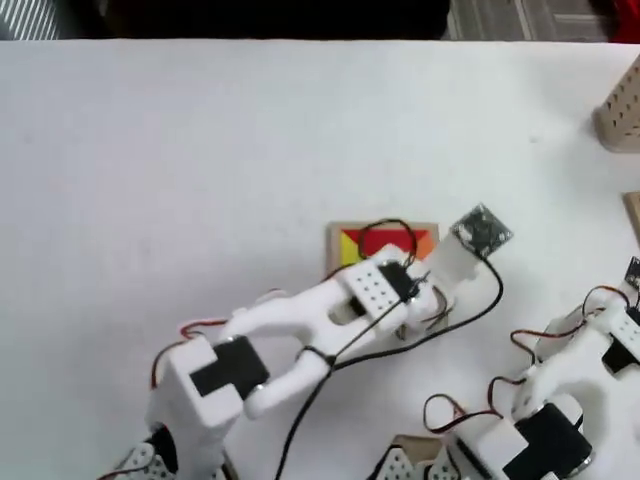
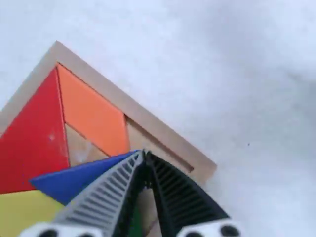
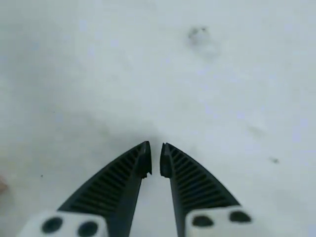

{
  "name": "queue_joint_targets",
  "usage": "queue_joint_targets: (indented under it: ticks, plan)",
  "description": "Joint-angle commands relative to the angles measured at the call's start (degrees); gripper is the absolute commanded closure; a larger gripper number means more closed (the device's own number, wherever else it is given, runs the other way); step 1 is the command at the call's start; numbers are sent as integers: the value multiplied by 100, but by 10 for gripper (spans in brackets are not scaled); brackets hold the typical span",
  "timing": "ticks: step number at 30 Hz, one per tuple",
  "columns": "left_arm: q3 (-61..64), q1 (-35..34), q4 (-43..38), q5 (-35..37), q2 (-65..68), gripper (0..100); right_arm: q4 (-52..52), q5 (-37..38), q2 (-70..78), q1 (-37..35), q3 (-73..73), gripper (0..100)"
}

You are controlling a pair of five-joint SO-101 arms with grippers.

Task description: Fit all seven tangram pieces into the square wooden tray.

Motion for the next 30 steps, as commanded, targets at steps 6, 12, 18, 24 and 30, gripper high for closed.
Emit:
queue_joint_targets:
  ticks: [6, 12, 18, 24, 30]
  plan:
    - [-712, -444, -149, 70, 330, 977, 57, 70, 4, -84, -202, 957]
    - [-1442, -400, 818, 53, 567, 977, 57, 70, 13, -84, -202, 957]
    - [-1802, -629, 1433, 18, 391, 977, 57, 70, 13, -84, -202, 957]
    - [-1811, -1165, 1556, -211, -75, 977, 57, 70, 13, -84, -193, 959]
    - [-1820, -1613, 1512, -1029, 84, 978, 57, 70, 13, -84, -193, 959]
